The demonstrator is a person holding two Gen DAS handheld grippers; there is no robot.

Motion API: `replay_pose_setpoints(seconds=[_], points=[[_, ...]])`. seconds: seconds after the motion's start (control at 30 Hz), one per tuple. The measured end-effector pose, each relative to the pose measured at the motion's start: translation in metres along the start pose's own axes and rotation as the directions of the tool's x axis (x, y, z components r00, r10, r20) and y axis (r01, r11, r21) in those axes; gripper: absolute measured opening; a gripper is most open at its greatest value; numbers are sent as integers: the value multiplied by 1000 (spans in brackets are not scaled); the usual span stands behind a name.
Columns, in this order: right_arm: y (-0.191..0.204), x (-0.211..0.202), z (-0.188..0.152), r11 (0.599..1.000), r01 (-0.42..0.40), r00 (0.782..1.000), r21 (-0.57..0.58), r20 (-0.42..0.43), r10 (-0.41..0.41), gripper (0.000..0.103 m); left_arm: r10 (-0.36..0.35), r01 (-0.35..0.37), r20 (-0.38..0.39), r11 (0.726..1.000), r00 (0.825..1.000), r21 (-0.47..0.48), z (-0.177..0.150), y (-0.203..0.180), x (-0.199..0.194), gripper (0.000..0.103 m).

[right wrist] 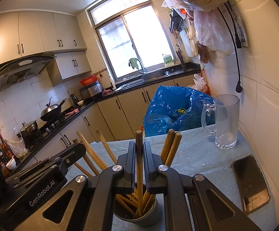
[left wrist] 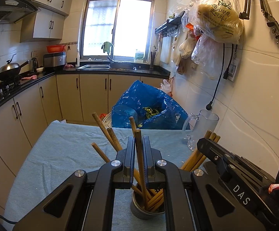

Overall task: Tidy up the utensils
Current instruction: 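Push both held chopsticks down into the grey holder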

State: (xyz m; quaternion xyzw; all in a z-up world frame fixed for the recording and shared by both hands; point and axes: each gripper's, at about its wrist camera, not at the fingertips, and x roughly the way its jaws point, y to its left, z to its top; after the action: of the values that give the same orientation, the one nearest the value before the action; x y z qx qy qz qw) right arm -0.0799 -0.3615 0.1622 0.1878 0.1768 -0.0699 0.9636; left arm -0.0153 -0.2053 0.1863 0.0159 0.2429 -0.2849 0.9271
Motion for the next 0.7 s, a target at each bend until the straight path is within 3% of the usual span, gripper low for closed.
replay_pose_setpoints(seconds=[0.7], points=[[4, 3, -2, 1000, -3, 1000, -6, -9, 3, 8, 13, -13, -2, 999, 1000, -31, 3, 12, -2, 7]])
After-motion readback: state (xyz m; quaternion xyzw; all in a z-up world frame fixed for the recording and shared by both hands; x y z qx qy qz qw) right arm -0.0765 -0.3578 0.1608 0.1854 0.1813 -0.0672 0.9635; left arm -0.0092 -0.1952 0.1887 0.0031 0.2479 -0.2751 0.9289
